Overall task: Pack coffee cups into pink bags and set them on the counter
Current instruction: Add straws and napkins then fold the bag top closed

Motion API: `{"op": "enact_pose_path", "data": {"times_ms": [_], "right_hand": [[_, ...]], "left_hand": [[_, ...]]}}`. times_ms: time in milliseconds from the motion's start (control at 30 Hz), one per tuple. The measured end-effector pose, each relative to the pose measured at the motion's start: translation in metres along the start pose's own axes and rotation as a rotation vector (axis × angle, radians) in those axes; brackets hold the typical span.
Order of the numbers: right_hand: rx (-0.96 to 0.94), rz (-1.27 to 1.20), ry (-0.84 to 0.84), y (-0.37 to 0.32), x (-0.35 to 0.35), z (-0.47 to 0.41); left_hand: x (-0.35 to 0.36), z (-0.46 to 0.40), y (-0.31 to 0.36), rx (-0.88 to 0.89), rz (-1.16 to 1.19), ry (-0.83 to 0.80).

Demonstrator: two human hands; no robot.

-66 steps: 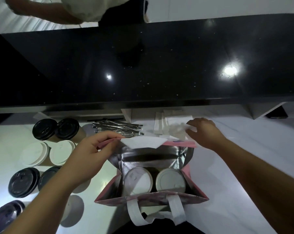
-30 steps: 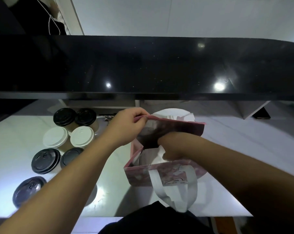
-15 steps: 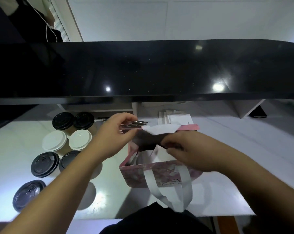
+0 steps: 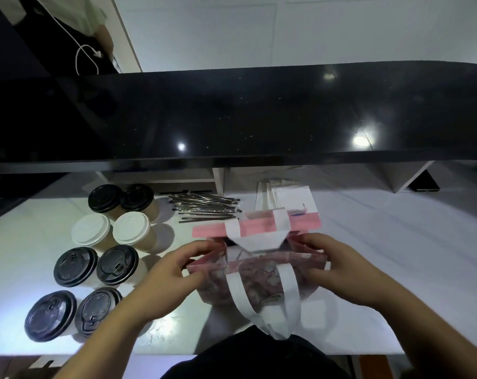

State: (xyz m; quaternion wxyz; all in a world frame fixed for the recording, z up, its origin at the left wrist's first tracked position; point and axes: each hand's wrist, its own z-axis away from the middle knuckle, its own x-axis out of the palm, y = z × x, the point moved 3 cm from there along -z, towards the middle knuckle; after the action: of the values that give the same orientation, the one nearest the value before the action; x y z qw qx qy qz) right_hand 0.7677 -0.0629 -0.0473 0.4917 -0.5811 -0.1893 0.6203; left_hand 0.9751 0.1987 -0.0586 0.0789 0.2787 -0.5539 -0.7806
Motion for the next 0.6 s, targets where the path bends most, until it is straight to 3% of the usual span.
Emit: {"op": "enact_pose_path", "data": {"times_ms": [167, 433, 600], "right_hand": [[-0.020, -0.084, 0.076, 0.008, 0.009, -0.006], [0.137, -0.381, 0.208, 0.035, 0.014, -0.012], [0.035, -0.207, 0.327, 0.036, 0.007, -0.018]], "left_hand": [[0.011, -0.007, 0.002, -0.031, 0.105, 0.052], [0.011, -0.012, -0.015, -0.080, 0.396, 0.280], [0.004, -0.020, -0.007, 0.024, 0.063, 0.277]]}}
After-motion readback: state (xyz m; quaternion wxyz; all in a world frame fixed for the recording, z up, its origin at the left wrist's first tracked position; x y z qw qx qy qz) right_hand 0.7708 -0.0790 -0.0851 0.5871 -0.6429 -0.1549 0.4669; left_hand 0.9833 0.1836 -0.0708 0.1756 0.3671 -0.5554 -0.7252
